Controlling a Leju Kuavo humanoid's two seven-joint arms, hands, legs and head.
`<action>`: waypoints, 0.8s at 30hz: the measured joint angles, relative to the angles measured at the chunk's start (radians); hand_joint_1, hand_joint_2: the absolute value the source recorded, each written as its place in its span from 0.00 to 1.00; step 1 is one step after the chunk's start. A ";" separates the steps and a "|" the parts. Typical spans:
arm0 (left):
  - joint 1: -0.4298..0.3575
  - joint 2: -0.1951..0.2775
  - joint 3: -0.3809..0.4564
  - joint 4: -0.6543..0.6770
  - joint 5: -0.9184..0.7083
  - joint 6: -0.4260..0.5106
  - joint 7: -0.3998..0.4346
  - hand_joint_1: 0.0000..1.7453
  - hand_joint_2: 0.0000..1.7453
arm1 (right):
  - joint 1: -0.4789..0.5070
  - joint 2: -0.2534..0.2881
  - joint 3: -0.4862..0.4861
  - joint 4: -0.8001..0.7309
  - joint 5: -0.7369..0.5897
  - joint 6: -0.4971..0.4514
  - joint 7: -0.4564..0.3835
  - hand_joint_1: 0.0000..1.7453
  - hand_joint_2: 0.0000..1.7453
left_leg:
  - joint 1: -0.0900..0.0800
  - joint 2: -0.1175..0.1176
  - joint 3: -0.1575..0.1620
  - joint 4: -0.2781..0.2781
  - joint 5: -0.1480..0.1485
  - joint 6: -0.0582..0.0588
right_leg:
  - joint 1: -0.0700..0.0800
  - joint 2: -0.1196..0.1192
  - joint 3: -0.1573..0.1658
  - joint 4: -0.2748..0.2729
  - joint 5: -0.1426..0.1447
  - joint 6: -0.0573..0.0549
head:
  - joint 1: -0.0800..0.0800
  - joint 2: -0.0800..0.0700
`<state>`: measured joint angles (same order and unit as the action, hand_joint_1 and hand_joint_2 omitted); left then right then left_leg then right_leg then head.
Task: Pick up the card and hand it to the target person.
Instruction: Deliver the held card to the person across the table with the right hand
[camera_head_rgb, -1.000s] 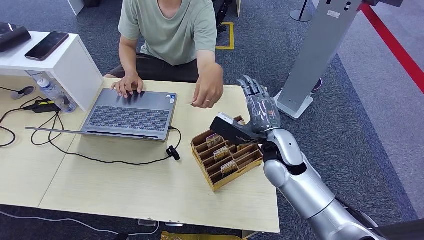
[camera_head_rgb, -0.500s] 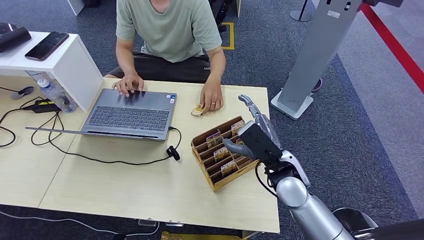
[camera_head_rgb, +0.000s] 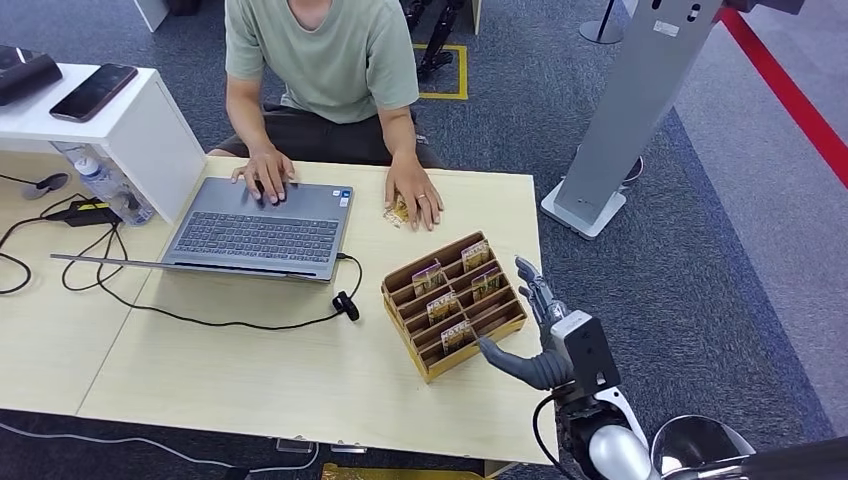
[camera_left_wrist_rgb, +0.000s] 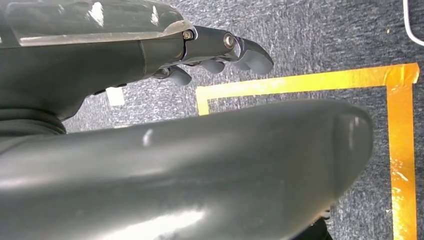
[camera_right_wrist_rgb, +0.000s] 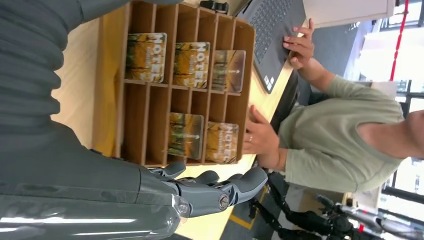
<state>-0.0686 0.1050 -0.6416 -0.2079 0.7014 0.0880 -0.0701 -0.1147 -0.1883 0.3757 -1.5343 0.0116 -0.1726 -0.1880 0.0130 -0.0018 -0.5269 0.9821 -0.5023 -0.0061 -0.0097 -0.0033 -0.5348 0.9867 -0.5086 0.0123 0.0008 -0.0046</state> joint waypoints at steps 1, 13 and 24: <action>0.000 0.000 0.000 0.000 0.000 0.001 -0.002 0.00 0.00 | 0.011 0.000 -0.006 0.000 -0.004 -0.002 -0.006 0.00 1.00 | 0.000 0.000 0.000 0.000 0.000 0.000 | 0.000 0.000 0.000 0.000 0.000 0.000 | 0.000 0.000; 0.000 0.000 0.000 0.000 0.004 0.002 -0.015 0.00 0.00 | 0.077 0.004 -0.056 -0.005 0.004 0.001 -0.023 0.00 1.00 | 0.000 0.000 0.000 0.000 0.000 0.000 | 0.000 0.000 0.000 0.000 0.000 0.000 | 0.000 0.000; -0.001 0.000 0.000 0.000 0.015 0.000 -0.014 0.00 0.00 | 0.094 0.010 -0.076 -0.015 0.030 0.000 -0.018 0.00 1.00 | 0.000 0.000 0.000 0.000 0.000 0.000 | 0.000 0.000 0.000 0.000 0.000 0.000 | 0.001 0.000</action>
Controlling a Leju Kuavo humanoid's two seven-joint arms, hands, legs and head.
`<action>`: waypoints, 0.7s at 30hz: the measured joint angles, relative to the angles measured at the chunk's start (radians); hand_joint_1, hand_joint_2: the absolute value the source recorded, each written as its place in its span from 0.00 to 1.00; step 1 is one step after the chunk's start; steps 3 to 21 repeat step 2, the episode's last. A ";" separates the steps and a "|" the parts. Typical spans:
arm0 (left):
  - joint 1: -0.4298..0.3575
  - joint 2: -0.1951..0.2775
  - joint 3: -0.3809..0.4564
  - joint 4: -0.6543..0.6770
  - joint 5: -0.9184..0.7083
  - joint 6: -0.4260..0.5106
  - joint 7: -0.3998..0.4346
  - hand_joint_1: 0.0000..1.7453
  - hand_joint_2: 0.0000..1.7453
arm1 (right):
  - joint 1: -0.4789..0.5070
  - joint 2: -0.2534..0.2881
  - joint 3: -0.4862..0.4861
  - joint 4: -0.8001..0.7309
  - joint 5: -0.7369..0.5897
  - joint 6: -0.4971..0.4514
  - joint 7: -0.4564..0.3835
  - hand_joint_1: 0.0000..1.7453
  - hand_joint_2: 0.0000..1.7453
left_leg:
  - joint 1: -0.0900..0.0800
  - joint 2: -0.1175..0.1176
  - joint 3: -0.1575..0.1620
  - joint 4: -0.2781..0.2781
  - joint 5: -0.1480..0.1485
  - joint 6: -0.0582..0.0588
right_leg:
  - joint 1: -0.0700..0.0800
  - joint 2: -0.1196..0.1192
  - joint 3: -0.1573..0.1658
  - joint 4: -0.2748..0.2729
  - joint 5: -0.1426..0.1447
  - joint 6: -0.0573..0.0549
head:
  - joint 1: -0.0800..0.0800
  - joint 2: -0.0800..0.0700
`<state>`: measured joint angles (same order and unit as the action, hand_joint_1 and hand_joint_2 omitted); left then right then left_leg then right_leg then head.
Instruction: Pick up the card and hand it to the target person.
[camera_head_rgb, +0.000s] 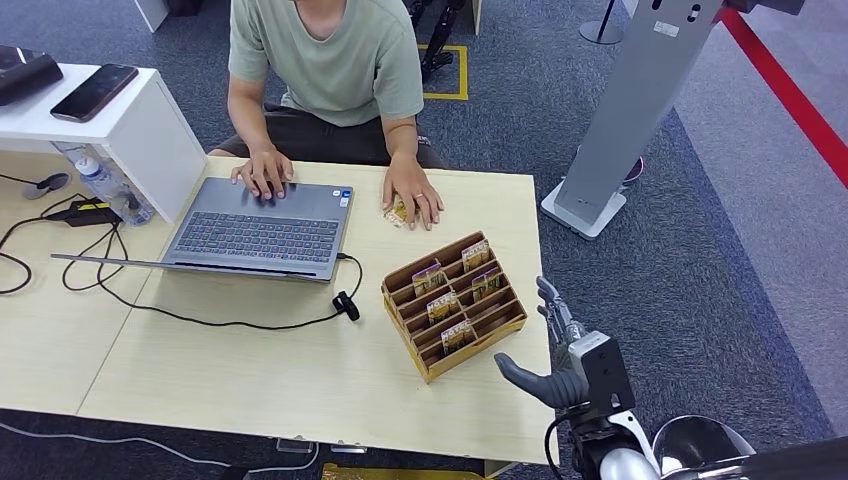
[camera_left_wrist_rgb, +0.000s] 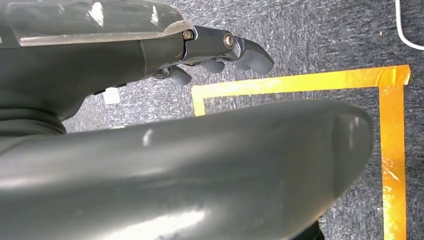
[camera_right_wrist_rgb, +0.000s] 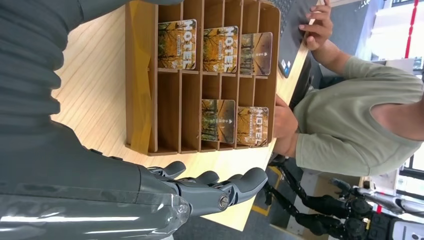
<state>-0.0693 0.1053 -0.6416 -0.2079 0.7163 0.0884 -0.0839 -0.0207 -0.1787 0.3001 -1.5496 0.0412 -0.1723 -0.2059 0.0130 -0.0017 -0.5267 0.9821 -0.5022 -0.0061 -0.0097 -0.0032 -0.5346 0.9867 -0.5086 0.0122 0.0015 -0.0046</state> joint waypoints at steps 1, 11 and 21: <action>0.000 0.000 0.000 0.000 0.002 0.000 0.000 0.00 0.00 | 0.001 0.000 -0.001 -0.001 0.002 0.000 0.000 0.00 1.00 | 0.000 0.000 0.000 0.000 0.000 0.000 | 0.000 0.000 0.000 0.000 0.000 0.000 | 0.000 0.000; 0.000 0.000 0.000 0.000 0.003 0.000 0.001 0.00 0.00 | 0.002 0.000 -0.001 -0.002 0.002 0.000 0.000 0.00 1.00 | 0.000 0.000 0.000 0.000 0.000 0.000 | 0.000 0.000 0.000 0.000 0.000 0.000 | 0.000 0.000; 0.000 0.000 0.000 0.000 0.003 0.000 0.001 0.00 0.00 | 0.002 0.000 -0.001 -0.002 0.002 0.000 0.000 0.00 1.00 | 0.000 0.000 0.000 0.000 0.000 0.000 | 0.000 0.000 0.000 0.000 0.000 0.000 | 0.000 0.000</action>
